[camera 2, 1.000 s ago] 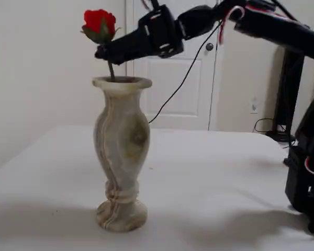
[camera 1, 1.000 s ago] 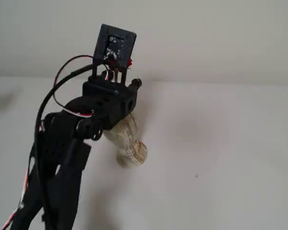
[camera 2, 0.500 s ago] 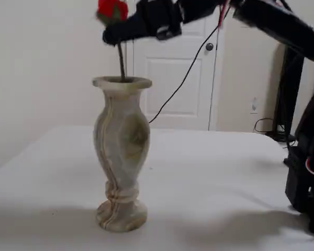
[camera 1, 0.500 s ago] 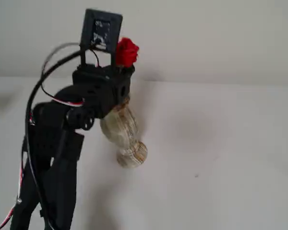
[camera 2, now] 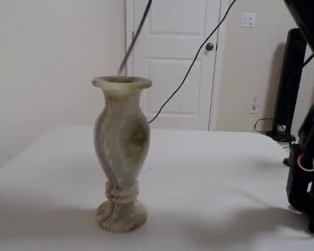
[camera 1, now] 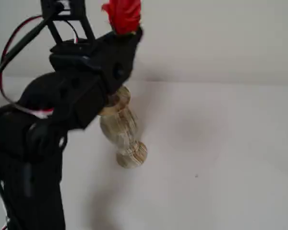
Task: Pick up rose from vase and place it onto the table
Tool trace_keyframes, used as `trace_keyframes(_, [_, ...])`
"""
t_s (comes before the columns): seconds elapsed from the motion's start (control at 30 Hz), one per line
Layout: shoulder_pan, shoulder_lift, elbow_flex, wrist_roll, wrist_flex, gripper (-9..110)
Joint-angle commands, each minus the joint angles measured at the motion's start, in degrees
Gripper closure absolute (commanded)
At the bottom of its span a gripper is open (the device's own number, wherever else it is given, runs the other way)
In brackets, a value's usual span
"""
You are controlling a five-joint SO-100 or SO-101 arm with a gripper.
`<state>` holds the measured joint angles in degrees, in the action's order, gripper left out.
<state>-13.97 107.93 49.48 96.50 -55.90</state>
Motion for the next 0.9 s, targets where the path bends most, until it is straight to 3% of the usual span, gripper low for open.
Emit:
trace_keyframes(0.0, [-10.37, 3.96, -3.25, 6.77, -1.67, 101])
trace_keyframes(0.1, [-14.85, 4.13, -3.25, 10.37, -5.36, 101])
trace_keyframes(0.43, [-17.31, 6.06, 0.53, 12.22, -36.3, 101])
trace_keyframes(0.53, [-17.23, 10.37, 14.15, 11.16, -32.52, 101])
trace_keyframes(0.73, [-17.31, 25.93, 54.84, 9.93, -8.96, 101])
trace_keyframes(0.87, [-16.08, 29.27, 68.38, 8.96, 1.41, 101])
